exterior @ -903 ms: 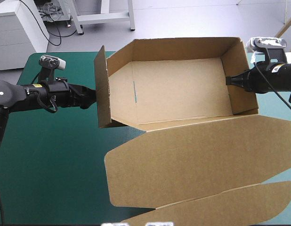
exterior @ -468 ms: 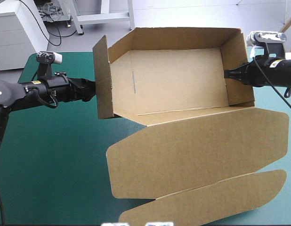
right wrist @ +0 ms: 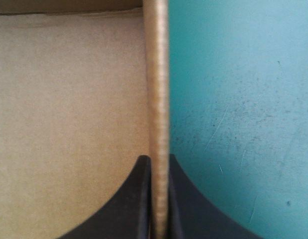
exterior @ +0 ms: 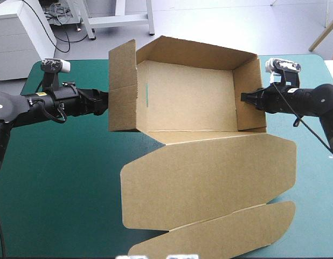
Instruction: Fold the box
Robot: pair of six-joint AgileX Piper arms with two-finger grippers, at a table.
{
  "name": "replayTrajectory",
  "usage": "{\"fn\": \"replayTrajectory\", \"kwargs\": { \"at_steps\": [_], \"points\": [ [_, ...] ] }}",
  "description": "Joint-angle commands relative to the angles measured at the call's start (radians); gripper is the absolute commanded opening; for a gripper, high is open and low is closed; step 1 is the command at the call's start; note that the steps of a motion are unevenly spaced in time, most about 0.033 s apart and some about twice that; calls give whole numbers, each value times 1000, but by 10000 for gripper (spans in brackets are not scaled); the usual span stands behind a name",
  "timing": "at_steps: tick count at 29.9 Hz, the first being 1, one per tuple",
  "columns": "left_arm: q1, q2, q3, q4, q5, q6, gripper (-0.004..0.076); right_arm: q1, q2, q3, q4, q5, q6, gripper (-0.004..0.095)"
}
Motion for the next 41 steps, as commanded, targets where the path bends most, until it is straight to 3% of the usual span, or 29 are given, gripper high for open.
{"fn": "replayTrajectory", "kwargs": {
  "at_steps": [1,10,41],
  "points": [
    [-7,-29,-29,-93,3,2,618,41,-30,2,94,-134,-11,-19],
    [-7,-29,-29,-90,21,2,618,173,-30,4,57,-260,-30,-19],
    [-7,-29,-29,-138,151,-9,618,180,-6,46,77,-218,32,-17]
  ]
}}
